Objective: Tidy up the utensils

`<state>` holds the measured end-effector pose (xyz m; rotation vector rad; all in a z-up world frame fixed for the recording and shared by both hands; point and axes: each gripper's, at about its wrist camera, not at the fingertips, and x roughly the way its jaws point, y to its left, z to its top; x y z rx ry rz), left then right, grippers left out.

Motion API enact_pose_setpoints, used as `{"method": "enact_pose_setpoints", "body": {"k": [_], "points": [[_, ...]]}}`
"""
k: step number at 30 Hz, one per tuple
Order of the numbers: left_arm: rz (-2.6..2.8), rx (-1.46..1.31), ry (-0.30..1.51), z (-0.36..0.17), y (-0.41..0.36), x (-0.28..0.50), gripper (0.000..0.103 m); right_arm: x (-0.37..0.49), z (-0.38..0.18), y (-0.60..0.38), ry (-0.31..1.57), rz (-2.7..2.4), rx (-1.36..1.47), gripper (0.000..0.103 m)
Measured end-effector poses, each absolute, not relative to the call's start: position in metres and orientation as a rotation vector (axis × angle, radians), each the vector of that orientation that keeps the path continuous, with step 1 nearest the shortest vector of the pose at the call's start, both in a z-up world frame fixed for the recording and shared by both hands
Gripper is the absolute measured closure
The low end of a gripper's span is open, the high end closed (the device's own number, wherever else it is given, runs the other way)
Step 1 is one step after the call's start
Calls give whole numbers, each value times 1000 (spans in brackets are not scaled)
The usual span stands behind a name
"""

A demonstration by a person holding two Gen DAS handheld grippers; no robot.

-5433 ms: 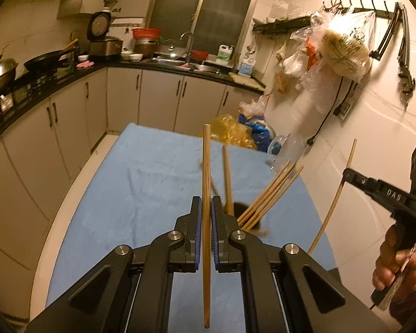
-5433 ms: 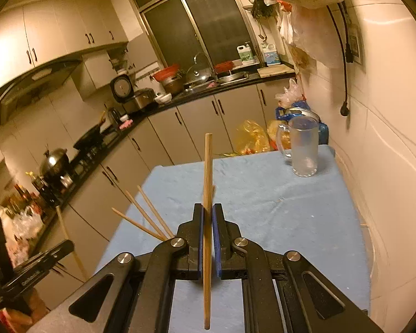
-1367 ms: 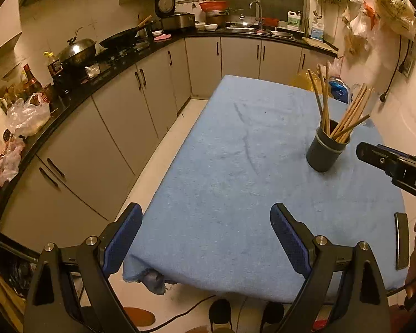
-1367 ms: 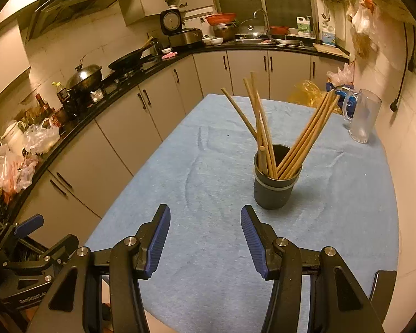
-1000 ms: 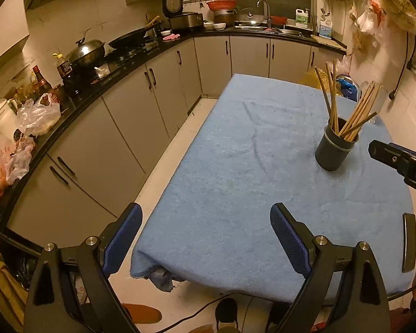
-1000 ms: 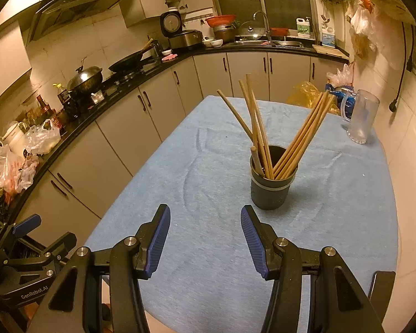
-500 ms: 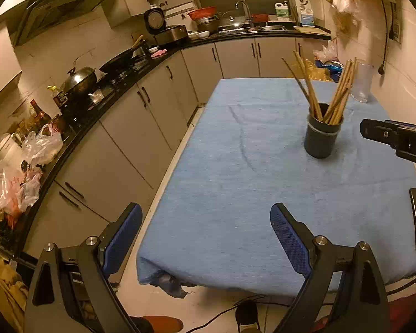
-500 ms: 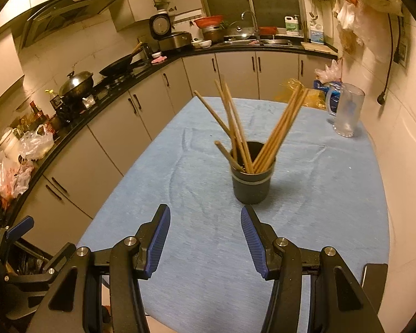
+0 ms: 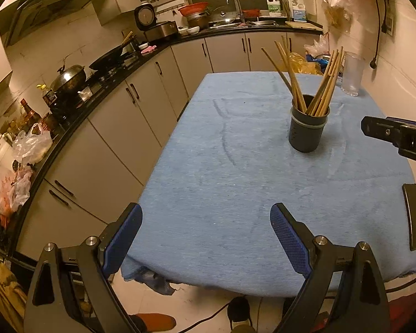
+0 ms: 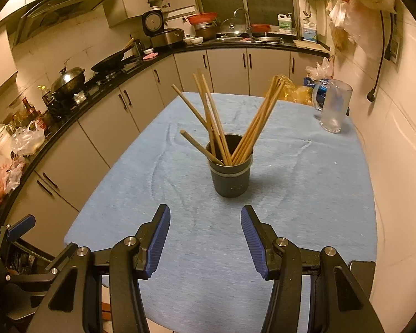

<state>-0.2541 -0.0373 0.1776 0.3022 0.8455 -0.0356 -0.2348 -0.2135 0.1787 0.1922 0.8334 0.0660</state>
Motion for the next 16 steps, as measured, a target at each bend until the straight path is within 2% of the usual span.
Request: {"method": "enact_pose_setpoints", "body": {"k": [16], "points": [[-29, 315, 907, 157, -47, -237, 10, -230, 168, -234, 869, 27, 237, 45]]}}
